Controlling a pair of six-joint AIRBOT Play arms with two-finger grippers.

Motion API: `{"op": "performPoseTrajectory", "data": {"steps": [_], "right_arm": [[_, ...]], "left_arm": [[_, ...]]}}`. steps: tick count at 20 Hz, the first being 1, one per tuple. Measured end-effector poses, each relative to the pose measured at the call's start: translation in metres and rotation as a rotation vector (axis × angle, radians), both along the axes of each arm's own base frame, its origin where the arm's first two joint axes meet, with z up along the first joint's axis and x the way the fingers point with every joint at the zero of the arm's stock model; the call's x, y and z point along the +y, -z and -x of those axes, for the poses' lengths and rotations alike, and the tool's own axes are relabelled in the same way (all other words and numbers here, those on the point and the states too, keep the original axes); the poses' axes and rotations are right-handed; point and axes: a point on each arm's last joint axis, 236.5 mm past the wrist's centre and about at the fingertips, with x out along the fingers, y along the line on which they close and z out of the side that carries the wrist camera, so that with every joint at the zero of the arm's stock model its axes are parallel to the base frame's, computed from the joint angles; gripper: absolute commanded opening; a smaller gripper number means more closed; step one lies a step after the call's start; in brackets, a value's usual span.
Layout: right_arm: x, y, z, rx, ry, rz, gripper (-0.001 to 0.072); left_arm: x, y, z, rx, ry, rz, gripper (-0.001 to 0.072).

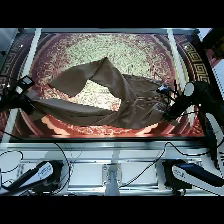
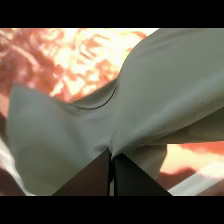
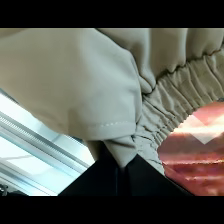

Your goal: Fold the clothes and pants, and hang the long-sleeved shirts on hangers.

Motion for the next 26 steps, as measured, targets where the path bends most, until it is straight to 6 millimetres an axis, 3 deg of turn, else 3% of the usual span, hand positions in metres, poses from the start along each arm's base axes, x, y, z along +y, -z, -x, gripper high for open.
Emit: {"op": "performPoseTrajectory", "data": {"steps": [3,5,6,7,10,13,15,20,21,22,26], "right_arm": [[0.000,0.000,-0.003,-0.011,0.019,0.001,0.0034],[0.001,0.000,-0.003,-0.013,0.032,0.000,0.0034],[0.001,0.000,-0.003,-0.013,0.038,0.001,0.0033],[0.000,0.000,-0.003,-0.013,0.040,0.002,0.0034],[0.000,0.000,-0.003,-0.013,0.046,0.006,0.0034],[0.000,0.000,-0.002,-0.009,0.049,0.006,0.0034],[0.000,0.000,-0.001,-0.005,0.050,0.006,0.0034],[0.000,0.000,0.000,-0.001,0.051,0.006,0.0033],[0.000,0.000,0.000,-0.001,0.051,0.006,0.0033],[0.000,0.000,0.000,0.000,0.051,0.006,0.0033],[0.000,0.000,0.002,0.010,0.051,0.006,0.0034]], "left_arm": [[0.009,0.024,-0.014,0.002,-0.026,0.003,0.0022],[0.014,0.029,-0.026,-0.033,-0.053,0.006,0.0058],[0.016,0.027,-0.032,-0.058,-0.067,0.007,0.0304],[0.018,0.024,-0.038,-0.088,-0.083,0.007,0.0501],[0.023,0.007,-0.047,-0.160,-0.161,0.032,0.0508],[0.040,-0.020,-0.043,-0.231,-0.355,0.114,0.0505],[0.060,-0.028,-0.026,-0.233,-0.512,0.189,0.0505],[0.094,-0.005,0.052,-0.048,-0.876,0.452,0.0507],[0.095,-0.001,0.065,-0.019,-0.937,0.519,0.0558],[0.096,0.003,0.075,-0.002,-0.983,0.577,0.0657],[0.082,0.026,0.099,0.061,-1.107,0.739,0.0670]]}}
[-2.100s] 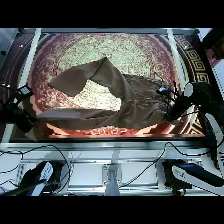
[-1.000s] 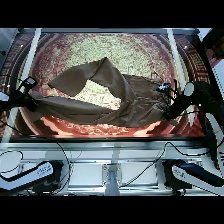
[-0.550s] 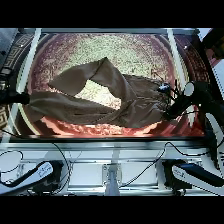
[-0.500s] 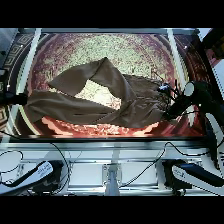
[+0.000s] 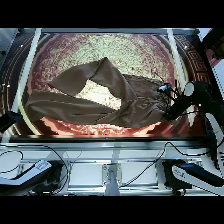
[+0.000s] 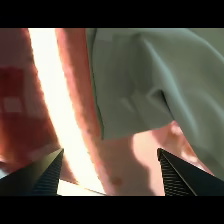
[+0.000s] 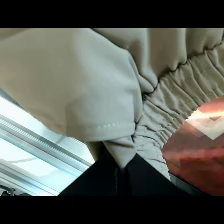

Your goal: Fold the clothes and pants, and hang the long-sleeved shirts on hangers.

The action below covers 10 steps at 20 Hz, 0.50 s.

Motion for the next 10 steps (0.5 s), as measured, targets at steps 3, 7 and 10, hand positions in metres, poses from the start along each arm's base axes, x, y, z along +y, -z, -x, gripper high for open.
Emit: {"op": "performPoseTrajectory", "data": {"steps": [3,7,10], "right_arm": [[0.000,0.000,0.000,0.002,0.000,0.000,0.0034],[0.000,0.000,0.001,0.003,0.000,0.000,0.0034],[0.000,0.000,0.001,0.003,0.000,0.000,0.0034]], "left_arm": [[-0.010,0.019,0.007,0.015,-0.042,0.056,0.0642],[-0.019,0.042,0.000,0.004,-0.090,0.158,0.0641],[-0.027,0.057,-0.009,-0.015,-0.103,0.240,0.0639]]}}
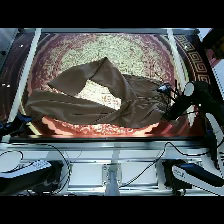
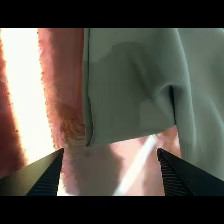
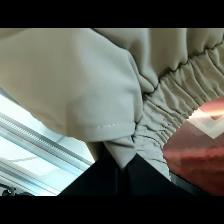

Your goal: Fold the clothes and pants, and hang the long-sleeved shirts on hangers.

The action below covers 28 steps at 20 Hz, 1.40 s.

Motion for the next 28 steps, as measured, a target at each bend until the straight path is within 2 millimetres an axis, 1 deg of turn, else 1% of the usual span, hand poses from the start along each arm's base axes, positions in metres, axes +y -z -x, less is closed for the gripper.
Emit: {"op": "performPoseTrajectory", "data": {"steps": [1,2,3,5,7,8,10,12,14,15,17,19,20,22,23,25,27,28], "right_arm": [[0.000,0.000,0.000,0.000,0.000,0.000,0.0033],[0.000,0.000,0.000,0.000,0.000,0.000,0.0034],[0.000,0.000,0.000,0.000,0.000,0.000,0.0034],[0.000,0.000,0.000,0.000,0.000,0.000,0.0034],[0.000,0.000,0.000,0.000,-0.001,0.001,0.0034],[0.000,0.000,0.000,0.000,-0.001,0.001,0.0034],[0.000,0.000,0.000,0.001,-0.001,0.001,0.0034],[-0.001,-0.001,0.000,-0.001,-0.002,0.005,0.0033],[-0.004,-0.004,-0.005,-0.015,-0.005,0.016,0.0033],[-0.006,-0.008,-0.009,-0.031,-0.007,0.025,0.0033],[-0.009,-0.020,-0.022,-0.074,-0.010,0.037,0.0033],[-0.011,-0.035,-0.037,-0.130,-0.012,0.048,0.0033],[-0.013,-0.045,-0.046,-0.162,-0.015,0.056,0.0033],[-0.017,-0.062,-0.060,-0.220,-0.018,0.074,0.0033],[-0.020,-0.071,-0.066,-0.246,-0.020,0.085,0.0033],[-0.023,-0.083,-0.075,-0.282,-0.023,0.098,0.0033],[-0.026,-0.091,-0.078,-0.296,-0.037,0.110,0.0032],[-0.027,-0.093,-0.078,-0.294,-0.046,0.114,0.0032]], "left_arm": [[-0.002,0.004,-0.003,-0.007,-0.007,0.027,0.0629],[-0.005,0.008,-0.005,-0.014,-0.007,0.053,0.0546],[-0.007,0.013,-0.005,-0.010,-0.005,0.067,0.0490],[-0.009,0.019,-0.007,-0.018,-0.002,0.083,0.0439],[-0.007,0.023,-0.009,-0.025,-0.004,0.077,0.0168],[-0.004,0.025,-0.010,-0.032,-0.006,0.065,0.0018],[-0.001,0.022,-0.018,-0.070,-0.019,0.058,0.0020],[0.002,0.013,-0.032,-0.129,-0.041,0.058,0.0019],[-0.001,-0.006,-0.050,-0.200,-0.033,0.076,0.0018],[-0.001,-0.019,-0.061,-0.238,-0.020,0.076,0.0018],[-0.001,-0.051,-0.083,-0.305,0.008,0.069,0.0017],[0.003,-0.093,-0.106,-0.372,0.015,0.052,0.0016],[0.005,-0.114,-0.115,-0.401,0.017,0.041,0.0016],[0.012,-0.165,-0.132,-0.466,0.003,0.017,0.0016],[0.016,-0.189,-0.137,-0.488,-0.007,0.006,0.0015],[0.020,-0.226,-0.141,-0.491,-0.015,-0.023,0.0015],[0.024,-0.246,-0.136,-0.447,-0.015,-0.060,0.0016],[0.027,-0.250,-0.132,-0.412,-0.018,-0.078,0.0016]]}}
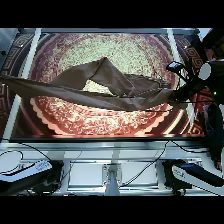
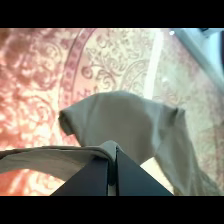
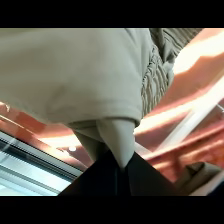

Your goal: Fold the clothes and pants, and hang the long-sleeved shirts on hangers.

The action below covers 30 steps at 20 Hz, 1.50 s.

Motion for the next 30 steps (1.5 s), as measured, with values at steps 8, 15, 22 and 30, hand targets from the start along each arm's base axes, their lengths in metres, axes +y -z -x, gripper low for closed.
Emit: {"op": "performPoseTrajectory", "data": {"steps": [8,15,22,30], "right_arm": [[-0.006,-0.007,-0.007,-0.022,-0.079,0.042,0.0030],[-0.027,-0.011,-0.024,-0.126,0.134,-0.024,0.0028],[-0.044,0.000,0.038,0.113,0.260,-0.159,0.0031],[-0.015,0.014,0.095,0.335,0.194,-0.252,0.0031]], "left_arm": [[0.026,0.005,0.025,0.194,-0.100,-0.060,0.0014],[0.004,0.019,0.011,0.310,-0.006,-0.199,0.0015],[0.020,0.052,0.038,0.594,0.081,-0.539,0.0016],[0.034,0.096,0.092,0.875,0.289,-0.676,0.0015]]}}
